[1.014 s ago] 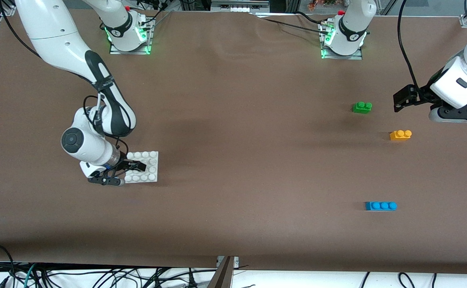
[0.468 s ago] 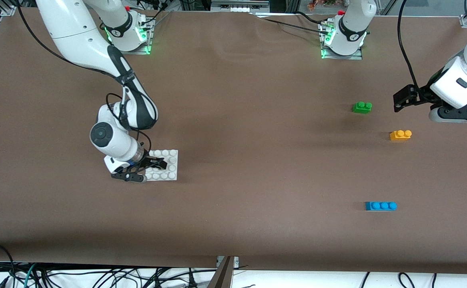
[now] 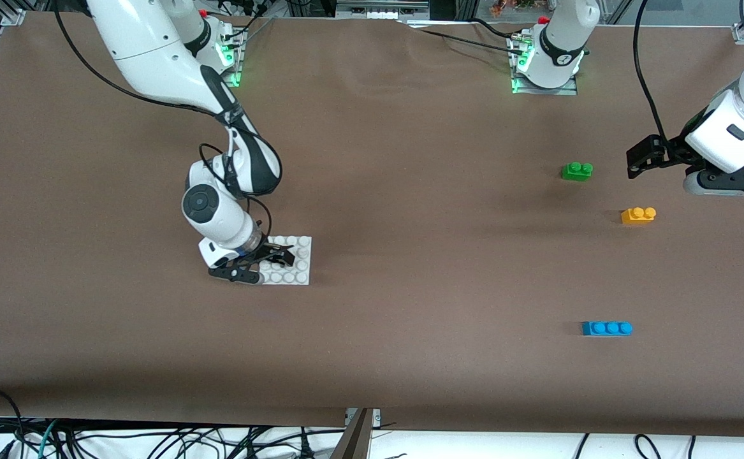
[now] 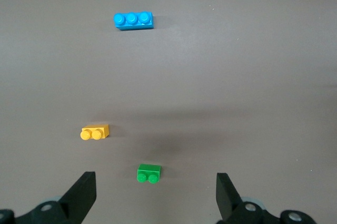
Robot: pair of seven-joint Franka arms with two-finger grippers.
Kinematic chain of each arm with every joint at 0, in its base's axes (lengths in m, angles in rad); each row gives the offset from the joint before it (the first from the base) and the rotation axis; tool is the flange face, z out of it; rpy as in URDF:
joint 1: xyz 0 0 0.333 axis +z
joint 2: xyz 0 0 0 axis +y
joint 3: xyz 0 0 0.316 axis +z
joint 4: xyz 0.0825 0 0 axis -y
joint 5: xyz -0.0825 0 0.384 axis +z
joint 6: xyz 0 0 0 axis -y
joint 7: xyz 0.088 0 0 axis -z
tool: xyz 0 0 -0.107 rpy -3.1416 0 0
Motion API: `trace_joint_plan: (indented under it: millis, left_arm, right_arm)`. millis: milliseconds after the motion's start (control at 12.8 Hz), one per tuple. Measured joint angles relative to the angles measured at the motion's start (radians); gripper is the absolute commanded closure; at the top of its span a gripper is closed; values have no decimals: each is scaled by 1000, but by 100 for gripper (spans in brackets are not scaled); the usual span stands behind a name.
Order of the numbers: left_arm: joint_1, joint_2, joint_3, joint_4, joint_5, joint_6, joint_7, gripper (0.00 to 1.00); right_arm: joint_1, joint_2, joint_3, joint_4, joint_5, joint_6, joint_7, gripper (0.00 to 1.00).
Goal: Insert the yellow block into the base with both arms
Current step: 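Slide the white base plate toward the table middle with the right gripper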
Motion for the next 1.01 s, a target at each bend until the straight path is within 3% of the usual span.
trace_joint_plan:
  millis: [1014]
  left_arm:
    - [0,0,0,0,0,0,0,0]
  right_arm:
    - [266,95,-4,158,0,9,293,27]
